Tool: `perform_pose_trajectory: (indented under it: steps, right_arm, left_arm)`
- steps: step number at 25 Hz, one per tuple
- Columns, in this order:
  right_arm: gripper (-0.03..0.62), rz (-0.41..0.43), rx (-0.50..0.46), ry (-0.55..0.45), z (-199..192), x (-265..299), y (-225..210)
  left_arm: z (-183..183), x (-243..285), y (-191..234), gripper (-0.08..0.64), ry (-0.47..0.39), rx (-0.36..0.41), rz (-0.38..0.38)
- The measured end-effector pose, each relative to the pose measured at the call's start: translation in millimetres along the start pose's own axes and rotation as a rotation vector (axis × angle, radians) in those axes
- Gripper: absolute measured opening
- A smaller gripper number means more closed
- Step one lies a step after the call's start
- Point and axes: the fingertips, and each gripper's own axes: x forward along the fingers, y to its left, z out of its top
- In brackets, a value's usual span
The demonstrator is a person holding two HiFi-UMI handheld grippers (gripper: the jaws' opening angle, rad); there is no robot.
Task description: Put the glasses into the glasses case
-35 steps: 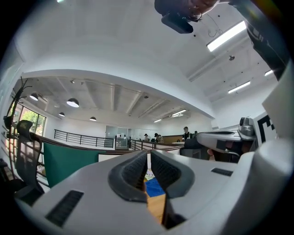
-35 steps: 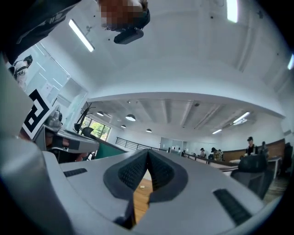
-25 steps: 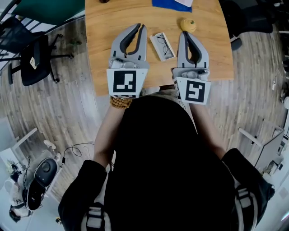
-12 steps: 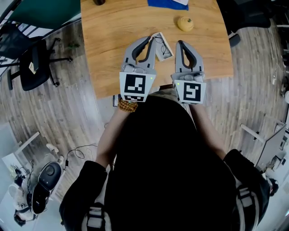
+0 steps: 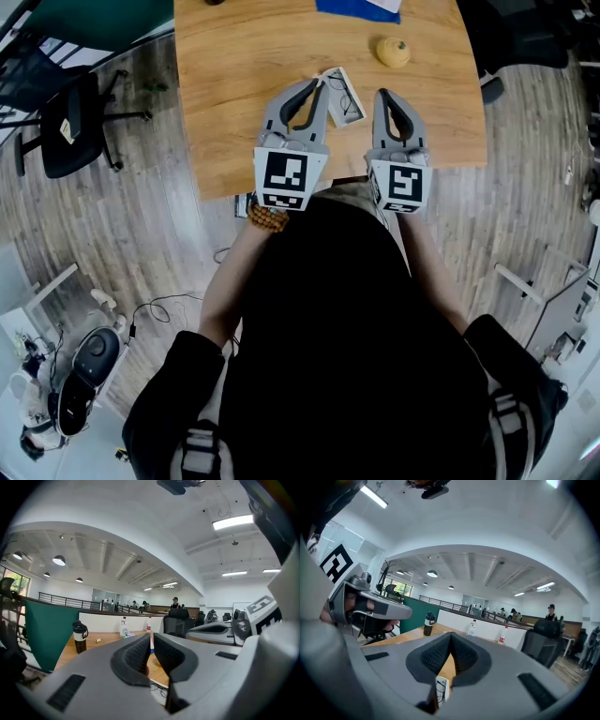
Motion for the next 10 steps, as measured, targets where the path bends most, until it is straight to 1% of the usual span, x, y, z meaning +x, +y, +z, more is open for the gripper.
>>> perform_pose_trajectory:
  steps: [4, 10]
  right_arm:
    - [0.006, 0.008, -0.004, 0.038, -10, 5, -3]
    - [0.006, 0.068, -0.024, 0.082, -25, 13, 16]
  left_arm:
    - [0, 6, -9, 0.038, 0.002, 0.012, -0.023]
    - [-5, -1, -12, 0.038, 0.019, 0.025, -0.047]
